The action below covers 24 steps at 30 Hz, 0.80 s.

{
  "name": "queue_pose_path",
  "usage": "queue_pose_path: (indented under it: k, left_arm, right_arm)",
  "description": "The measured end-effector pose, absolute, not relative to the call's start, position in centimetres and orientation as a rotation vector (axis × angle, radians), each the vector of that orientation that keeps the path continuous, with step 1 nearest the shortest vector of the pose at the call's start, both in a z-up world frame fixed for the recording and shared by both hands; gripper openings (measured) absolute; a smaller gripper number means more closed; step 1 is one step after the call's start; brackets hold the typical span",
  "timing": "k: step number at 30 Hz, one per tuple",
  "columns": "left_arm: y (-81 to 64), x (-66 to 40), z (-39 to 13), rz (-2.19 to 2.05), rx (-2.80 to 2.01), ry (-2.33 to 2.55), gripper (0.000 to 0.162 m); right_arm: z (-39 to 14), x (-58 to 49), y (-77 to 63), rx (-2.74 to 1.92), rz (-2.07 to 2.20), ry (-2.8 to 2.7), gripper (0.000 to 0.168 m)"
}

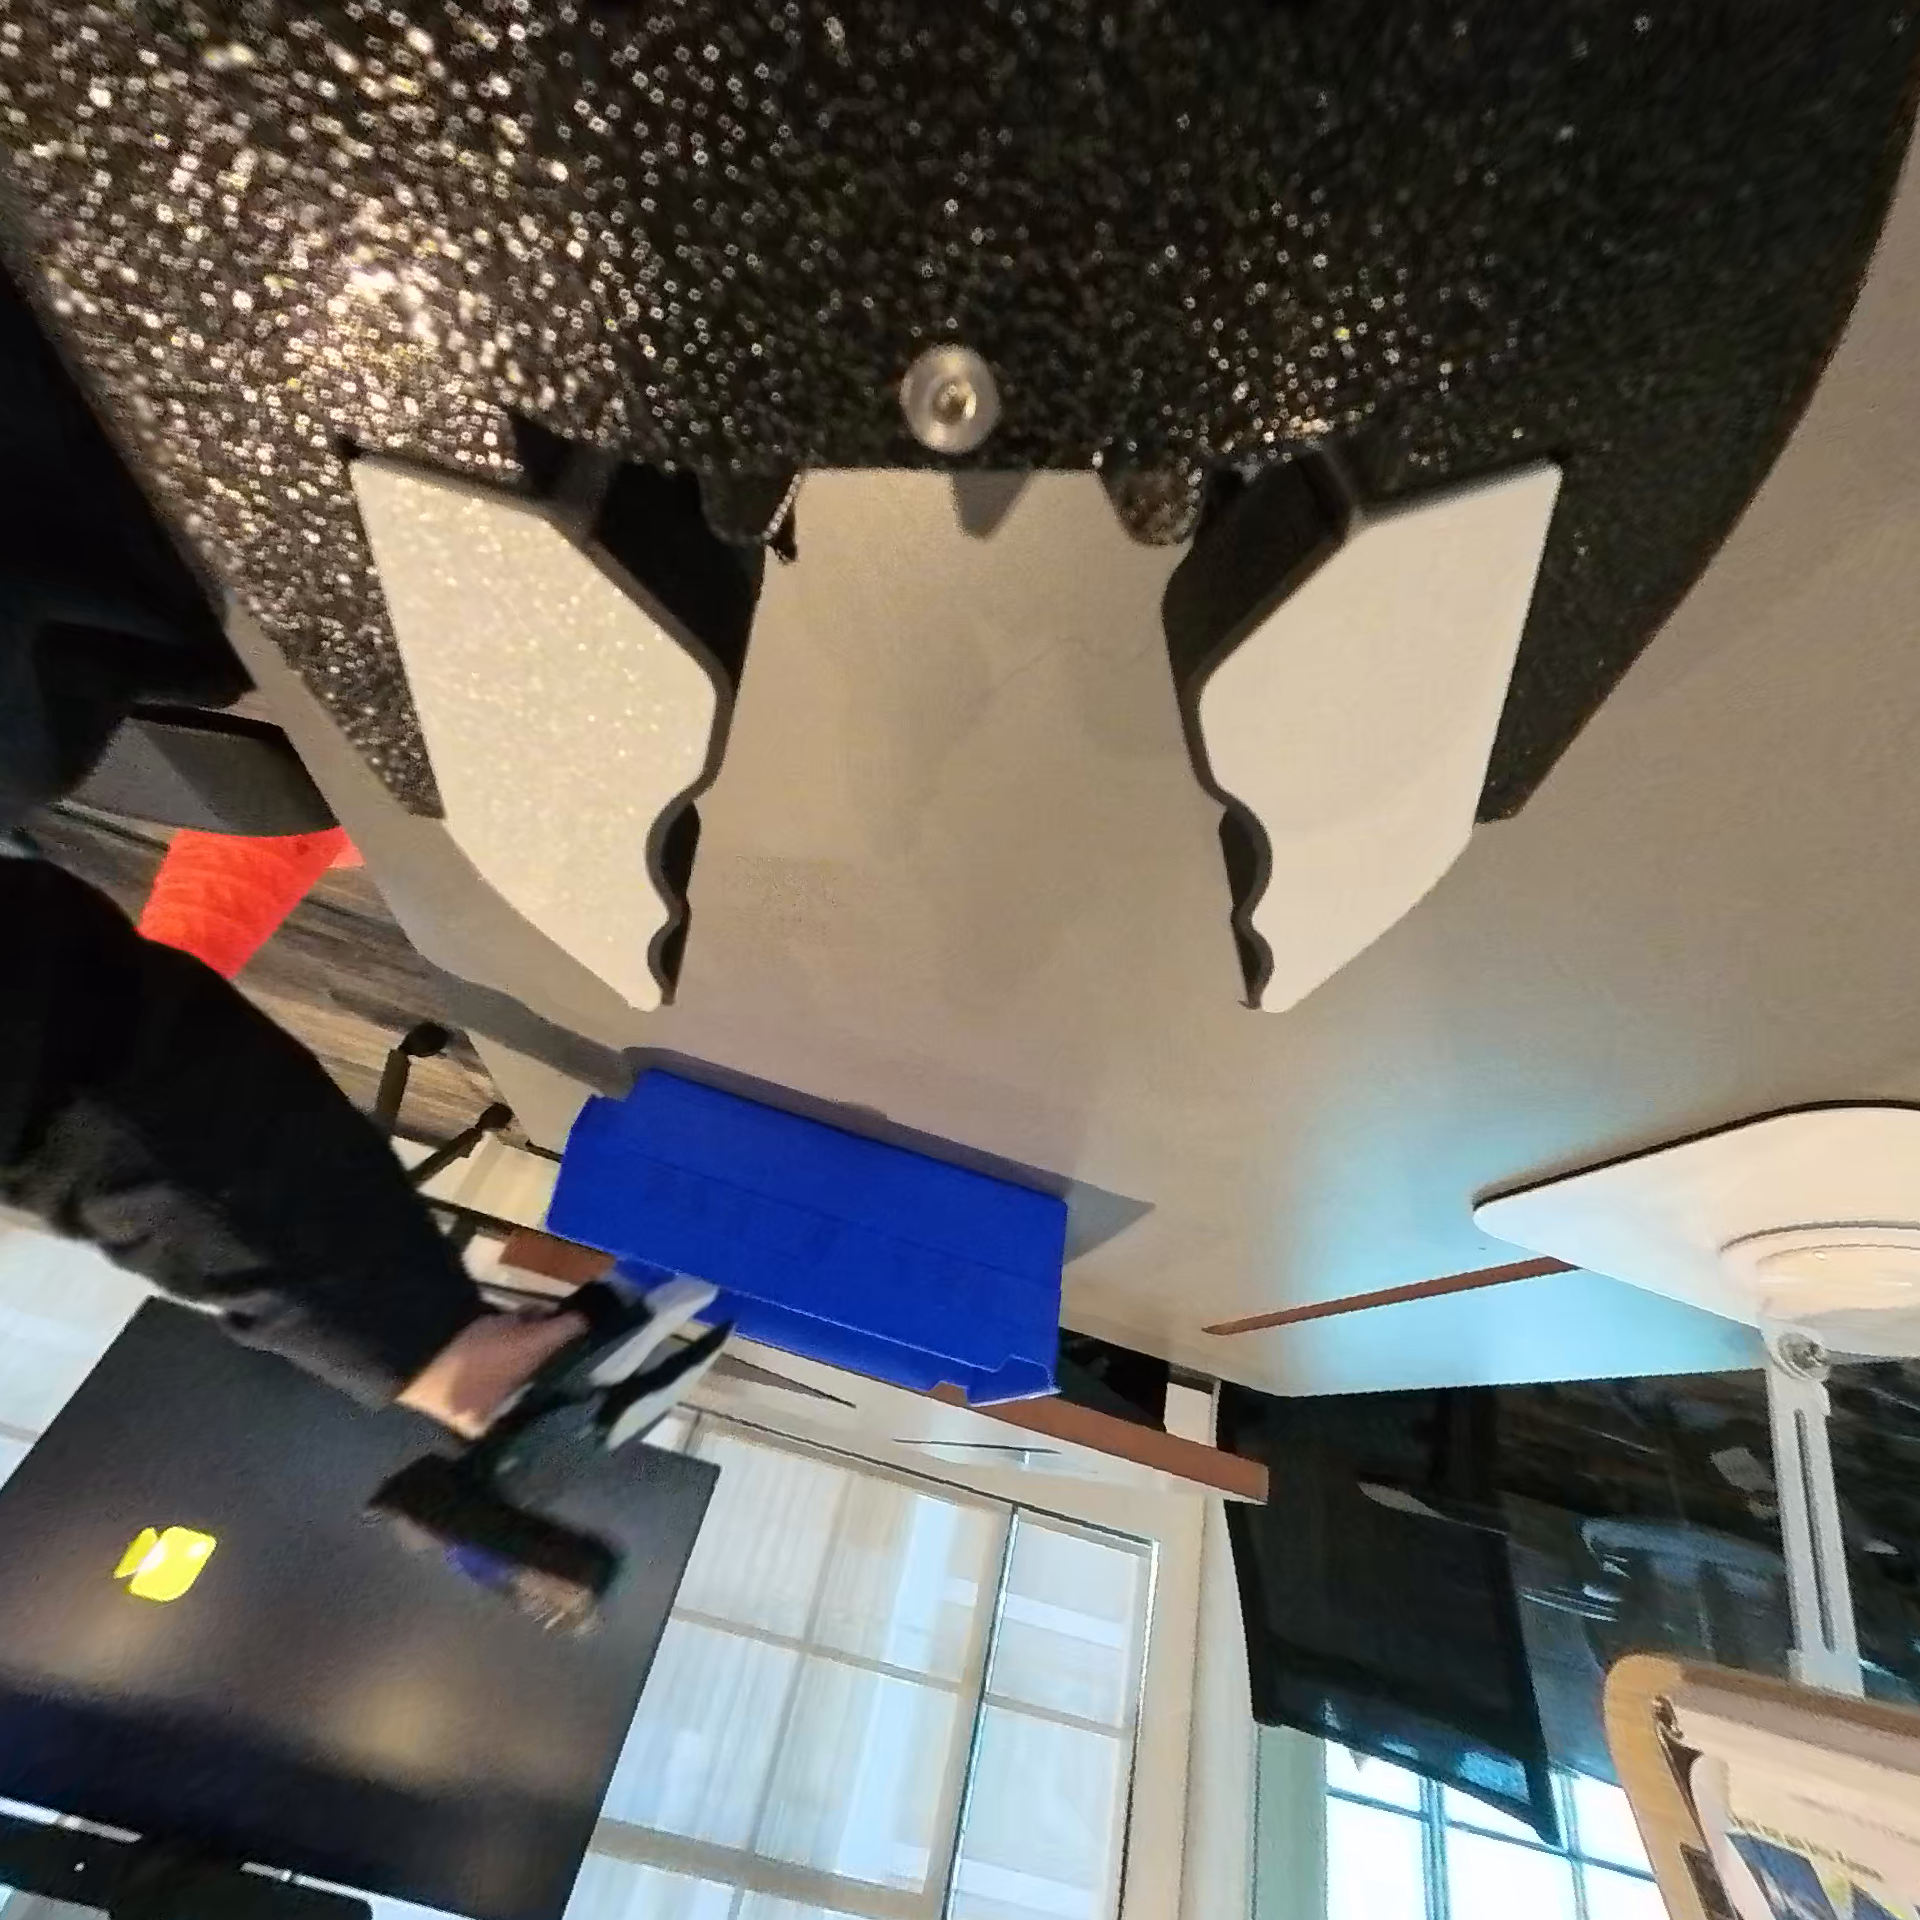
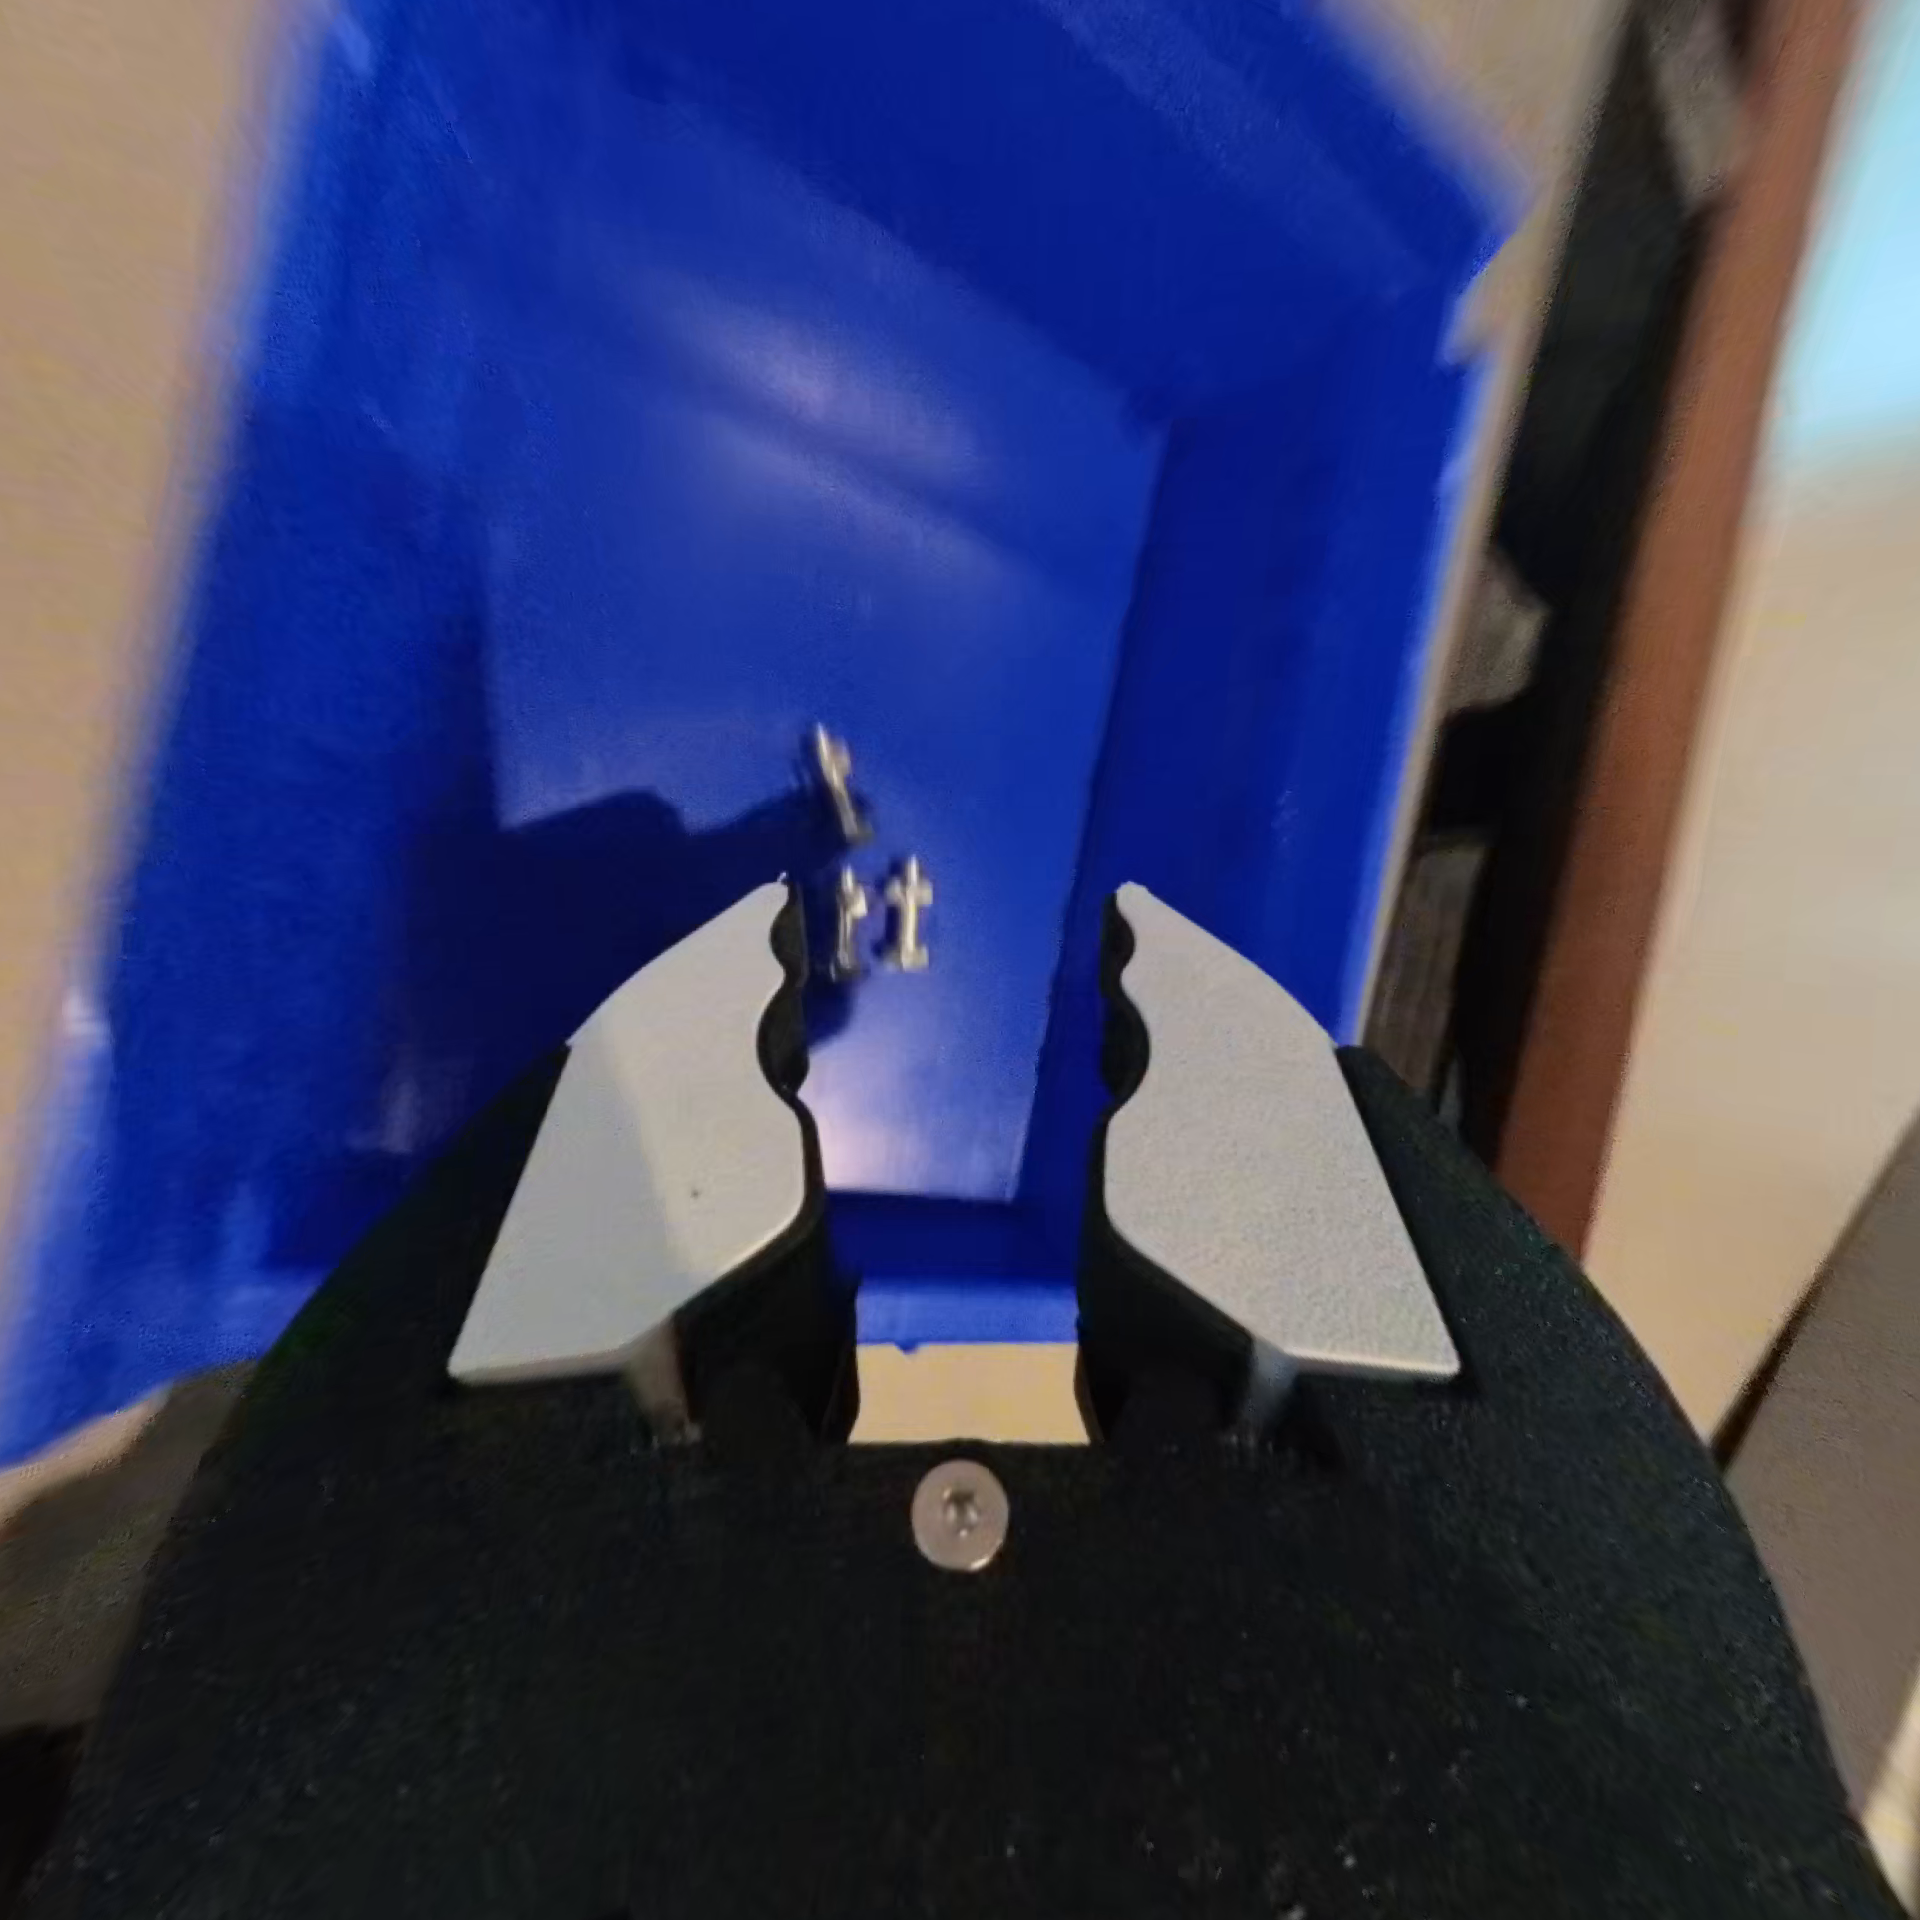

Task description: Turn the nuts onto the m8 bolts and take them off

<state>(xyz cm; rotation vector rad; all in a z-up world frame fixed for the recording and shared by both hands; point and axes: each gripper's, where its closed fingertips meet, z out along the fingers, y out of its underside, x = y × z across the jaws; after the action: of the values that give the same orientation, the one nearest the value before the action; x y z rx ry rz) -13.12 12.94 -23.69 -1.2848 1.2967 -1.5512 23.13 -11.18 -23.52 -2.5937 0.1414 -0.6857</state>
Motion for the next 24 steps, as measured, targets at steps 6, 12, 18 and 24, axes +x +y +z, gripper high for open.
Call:
queue_pose_path:
  k: [6,12,18,24]
  left_arm:
    - [13.6,-13.5,-22.7,-1.454,-1.227,1.223,0.092]
    - [14.3,-14.1,-22.3,-1.35,-1.2,1.188,0.084]
    - [15.2,-14.6,-21.8,-1.293,-1.198,1.134,0.079]
    - [15.3,-14.6,-21.7,-1.269,-1.192,1.101,0.077]
  right_arm:
    - [-15.3,8.1,-1.2,-1.938,-0.416,-0.078,0.042]
    - [-20.2,-0.9,10.0,-1.662,-0.08,-0.16,0.045]
    - [-22.1,-4.2,12.4,-1.508,-0.026,-0.196,0.043]
    - [-21.8,-5.0,11.5,-1.393,-0.181,-0.298,0.036]
